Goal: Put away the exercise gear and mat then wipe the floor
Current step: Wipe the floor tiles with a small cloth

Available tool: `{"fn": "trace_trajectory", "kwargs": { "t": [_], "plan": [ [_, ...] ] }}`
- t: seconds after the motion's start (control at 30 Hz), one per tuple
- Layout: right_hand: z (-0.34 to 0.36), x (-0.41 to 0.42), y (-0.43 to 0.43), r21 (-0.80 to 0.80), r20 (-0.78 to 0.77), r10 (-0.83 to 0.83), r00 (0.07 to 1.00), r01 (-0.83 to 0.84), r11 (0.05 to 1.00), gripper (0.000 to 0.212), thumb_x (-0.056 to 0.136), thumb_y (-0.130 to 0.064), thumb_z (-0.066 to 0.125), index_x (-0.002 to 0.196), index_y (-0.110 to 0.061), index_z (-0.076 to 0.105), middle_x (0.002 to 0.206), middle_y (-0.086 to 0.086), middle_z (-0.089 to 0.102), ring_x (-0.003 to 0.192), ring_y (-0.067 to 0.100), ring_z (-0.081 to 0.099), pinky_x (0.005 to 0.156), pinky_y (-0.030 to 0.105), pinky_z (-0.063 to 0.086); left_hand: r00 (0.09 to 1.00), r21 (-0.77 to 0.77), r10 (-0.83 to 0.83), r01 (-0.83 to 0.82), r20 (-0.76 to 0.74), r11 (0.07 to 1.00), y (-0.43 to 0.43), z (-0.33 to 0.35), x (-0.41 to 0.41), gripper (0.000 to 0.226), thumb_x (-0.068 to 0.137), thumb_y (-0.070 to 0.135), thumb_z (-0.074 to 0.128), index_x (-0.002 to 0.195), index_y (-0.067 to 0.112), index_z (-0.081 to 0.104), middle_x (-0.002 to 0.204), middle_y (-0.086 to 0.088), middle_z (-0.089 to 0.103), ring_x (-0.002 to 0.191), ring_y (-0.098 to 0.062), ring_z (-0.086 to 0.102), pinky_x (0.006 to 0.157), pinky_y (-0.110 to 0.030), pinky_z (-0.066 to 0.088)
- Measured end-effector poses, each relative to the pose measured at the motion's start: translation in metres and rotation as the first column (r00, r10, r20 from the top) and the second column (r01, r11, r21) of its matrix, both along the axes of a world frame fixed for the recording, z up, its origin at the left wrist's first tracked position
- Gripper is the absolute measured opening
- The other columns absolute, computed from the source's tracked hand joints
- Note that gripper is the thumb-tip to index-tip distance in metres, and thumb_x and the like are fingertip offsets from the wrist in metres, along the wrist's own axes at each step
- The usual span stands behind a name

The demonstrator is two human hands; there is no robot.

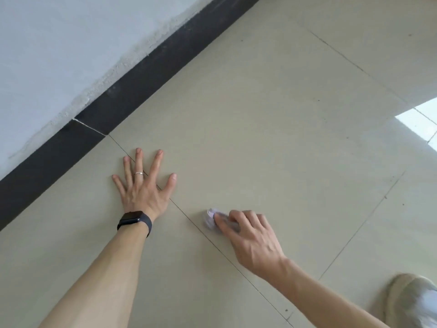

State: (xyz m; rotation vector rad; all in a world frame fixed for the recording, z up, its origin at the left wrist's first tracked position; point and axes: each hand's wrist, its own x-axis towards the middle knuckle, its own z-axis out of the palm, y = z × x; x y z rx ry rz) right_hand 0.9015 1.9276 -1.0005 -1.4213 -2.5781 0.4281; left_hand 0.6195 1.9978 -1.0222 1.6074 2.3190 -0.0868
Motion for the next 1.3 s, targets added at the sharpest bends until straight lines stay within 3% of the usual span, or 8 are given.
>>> {"fn": "trace_trajectory", "kwargs": {
  "t": [0.17,0.33,0.6,0.7,0.87,1.03,1.13,1.3],
  "plan": [
    [-0.004,0.092,0.047,0.111,0.064,-0.322,0.945,0.313,0.943,0.057,0.089,-0.012,0.061,0.138,-0.038,0.054,0.118,0.002,0.055,0.099,0.032,0.052,0.082,0.041,0.036,0.998,0.093,-0.023,0.029,-0.065,0.995,-0.015,0.008,0.021,0.064,0.095,0.066,0.014,0.156,0.048,0.004,0.168,-0.001,-0.006,0.154,-0.032,-0.004,0.117,-0.068,0.001],
    [0.003,0.142,0.05,-0.016,0.063,-0.828,0.557,0.83,0.557,0.055,0.096,-0.018,0.049,0.143,-0.046,0.043,0.128,0.003,0.046,0.114,0.031,0.037,0.092,0.044,0.03,0.975,0.138,-0.22,0.214,0.033,0.967,-0.075,0.0,0.111,0.068,0.094,0.065,0.027,0.157,0.042,0.013,0.168,0.002,-0.003,0.154,-0.029,0.001,0.118,-0.064,0.003],
    [0.002,0.091,-0.125,-0.009,0.067,0.029,0.997,-0.028,1.0,0.073,0.072,-0.003,0.058,0.134,-0.04,0.055,0.124,-0.007,0.054,0.107,0.022,0.052,0.082,0.039,0.035,0.978,0.109,-0.209,0.206,0.019,0.972,-0.09,-0.008,0.124,0.068,0.094,0.068,0.025,0.157,0.045,0.011,0.168,0.003,0.002,0.155,-0.024,0.004,0.12,-0.06,0.007],
    [0.006,0.132,-0.062,0.057,0.082,-0.287,0.954,0.283,0.957,0.064,0.082,-0.004,0.06,0.133,-0.043,0.057,0.119,-0.004,0.058,0.107,0.024,0.053,0.087,0.042,0.032,0.98,0.12,-0.199,0.195,0.021,0.973,-0.089,-0.009,0.126,0.068,0.094,0.067,0.026,0.157,0.045,0.013,0.168,0.002,0.003,0.155,-0.025,0.004,0.12,-0.061,0.007],
    [0.008,0.156,-0.03,-0.009,0.06,-0.854,0.517,0.856,0.517,0.052,0.091,-0.018,0.054,0.137,-0.041,0.054,0.121,0.002,0.053,0.108,0.029,0.045,0.091,0.044,0.032,0.979,0.127,-0.204,0.2,0.019,0.971,-0.089,-0.01,0.127,0.068,0.093,0.068,0.025,0.157,0.044,0.014,0.168,0.002,0.004,0.155,-0.024,0.001,0.121,-0.059,0.003],
    [0.002,0.054,-0.168,-0.023,-0.025,-0.269,0.963,0.268,0.963,0.058,0.08,-0.012,0.053,0.133,-0.036,0.059,0.112,-0.004,0.053,0.09,0.028,0.055,0.076,0.036,0.034,0.978,0.079,-0.201,0.197,0.049,0.977,-0.087,-0.007,0.126,0.071,0.093,0.07,0.022,0.157,0.043,0.011,0.168,0.001,-0.002,0.154,-0.024,-0.004,0.12,-0.061,0.001],
    [0.001,0.057,-0.176,-0.008,-0.012,0.017,1.0,-0.017,1.0,0.057,0.081,-0.014,0.056,0.133,-0.037,0.057,0.114,-0.004,0.056,0.095,0.023,0.054,0.079,0.037,0.035,0.958,0.037,-0.248,0.245,0.141,0.969,-0.085,0.001,0.121,0.071,0.093,0.069,0.02,0.157,0.043,0.001,0.167,0.002,-0.014,0.154,-0.024,-0.009,0.12,-0.059,-0.005],
    [-0.003,0.087,-0.078,0.054,0.011,-0.702,0.712,0.7,0.712,0.049,0.091,-0.015,0.057,0.136,-0.033,0.057,0.112,0.003,0.053,0.095,0.028,0.05,0.086,0.041,0.03,0.988,0.083,-0.123,0.116,0.089,0.99,-0.117,0.006,0.065,0.069,0.096,0.063,0.022,0.158,0.039,0.003,0.168,0.002,-0.008,0.154,-0.022,-0.003,0.12,-0.058,-0.001]
  ]
}}
